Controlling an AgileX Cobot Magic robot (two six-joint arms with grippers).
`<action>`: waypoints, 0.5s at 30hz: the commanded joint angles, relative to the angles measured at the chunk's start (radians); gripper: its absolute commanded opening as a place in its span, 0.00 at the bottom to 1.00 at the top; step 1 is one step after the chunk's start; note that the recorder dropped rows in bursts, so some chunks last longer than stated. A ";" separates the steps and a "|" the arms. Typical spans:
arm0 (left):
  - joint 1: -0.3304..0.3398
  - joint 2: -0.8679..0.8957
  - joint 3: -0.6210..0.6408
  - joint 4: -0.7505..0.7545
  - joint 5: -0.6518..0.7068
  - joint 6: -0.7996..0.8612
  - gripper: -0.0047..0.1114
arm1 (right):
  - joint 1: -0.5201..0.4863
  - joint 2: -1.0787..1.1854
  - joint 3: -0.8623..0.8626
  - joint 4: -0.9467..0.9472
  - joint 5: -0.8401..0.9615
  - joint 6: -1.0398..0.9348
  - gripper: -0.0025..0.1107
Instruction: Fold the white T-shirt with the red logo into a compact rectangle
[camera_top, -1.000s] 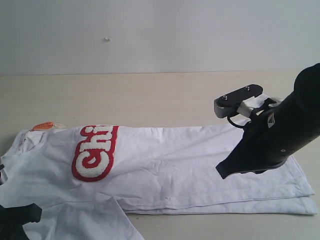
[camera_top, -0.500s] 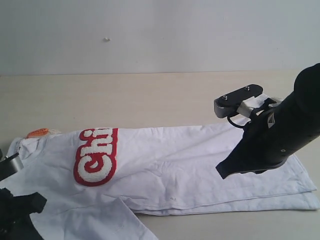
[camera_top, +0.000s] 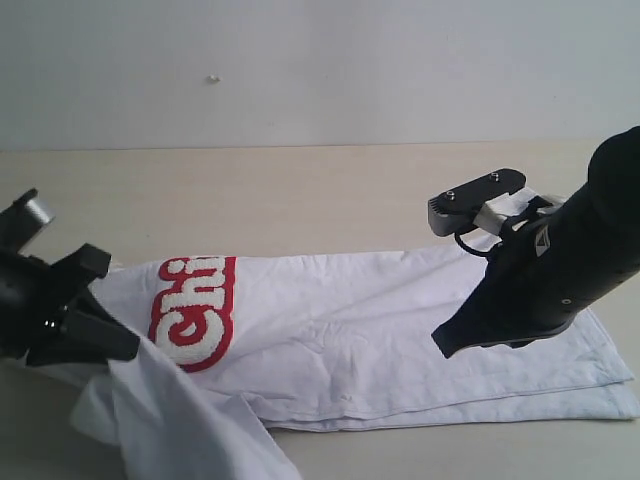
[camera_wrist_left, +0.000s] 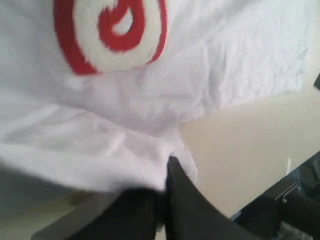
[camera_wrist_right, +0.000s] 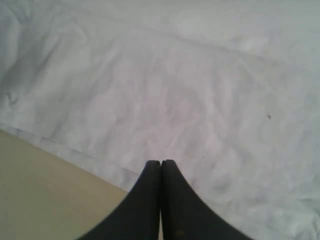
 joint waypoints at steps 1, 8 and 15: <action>0.004 0.017 -0.046 -0.074 -0.101 0.037 0.04 | 0.001 -0.002 0.004 0.000 -0.007 -0.005 0.02; 0.004 0.144 -0.093 -0.210 -0.242 0.193 0.16 | 0.001 -0.002 0.004 0.002 0.005 -0.005 0.02; 0.004 0.193 -0.121 -0.269 -0.355 0.207 0.69 | 0.001 -0.002 0.004 0.002 0.013 -0.005 0.02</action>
